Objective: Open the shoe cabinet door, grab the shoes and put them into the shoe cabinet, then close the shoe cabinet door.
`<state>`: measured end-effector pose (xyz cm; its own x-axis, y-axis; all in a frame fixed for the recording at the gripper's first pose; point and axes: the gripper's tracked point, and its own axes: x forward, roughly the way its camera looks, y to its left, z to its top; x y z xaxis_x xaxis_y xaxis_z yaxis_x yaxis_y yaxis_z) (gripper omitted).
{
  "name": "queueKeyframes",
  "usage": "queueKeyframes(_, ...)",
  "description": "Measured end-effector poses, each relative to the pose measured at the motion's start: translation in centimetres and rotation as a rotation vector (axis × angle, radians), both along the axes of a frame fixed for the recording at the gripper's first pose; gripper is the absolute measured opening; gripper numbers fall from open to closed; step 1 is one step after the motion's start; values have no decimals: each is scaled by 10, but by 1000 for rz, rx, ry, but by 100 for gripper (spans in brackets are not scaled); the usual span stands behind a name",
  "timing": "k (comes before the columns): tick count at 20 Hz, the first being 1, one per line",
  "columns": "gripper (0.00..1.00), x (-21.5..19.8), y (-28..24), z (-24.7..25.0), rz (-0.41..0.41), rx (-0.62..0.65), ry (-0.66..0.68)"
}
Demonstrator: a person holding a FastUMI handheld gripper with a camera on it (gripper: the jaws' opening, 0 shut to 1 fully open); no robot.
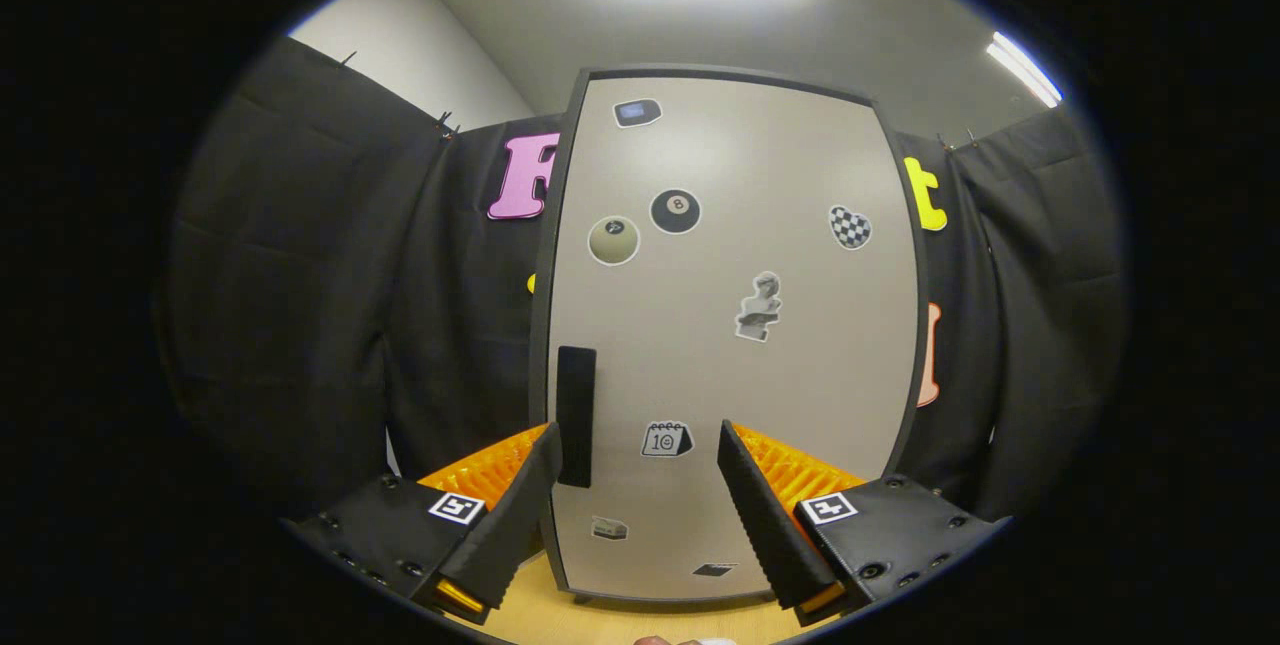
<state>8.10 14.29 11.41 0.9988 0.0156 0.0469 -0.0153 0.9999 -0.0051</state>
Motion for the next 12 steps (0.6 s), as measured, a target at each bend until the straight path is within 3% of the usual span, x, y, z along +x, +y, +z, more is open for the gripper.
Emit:
queueKeyframes(4,99,31,19,-13,4,-19,33)
queueKeyframes(12,98,80,24,-18,-67,-49,58)
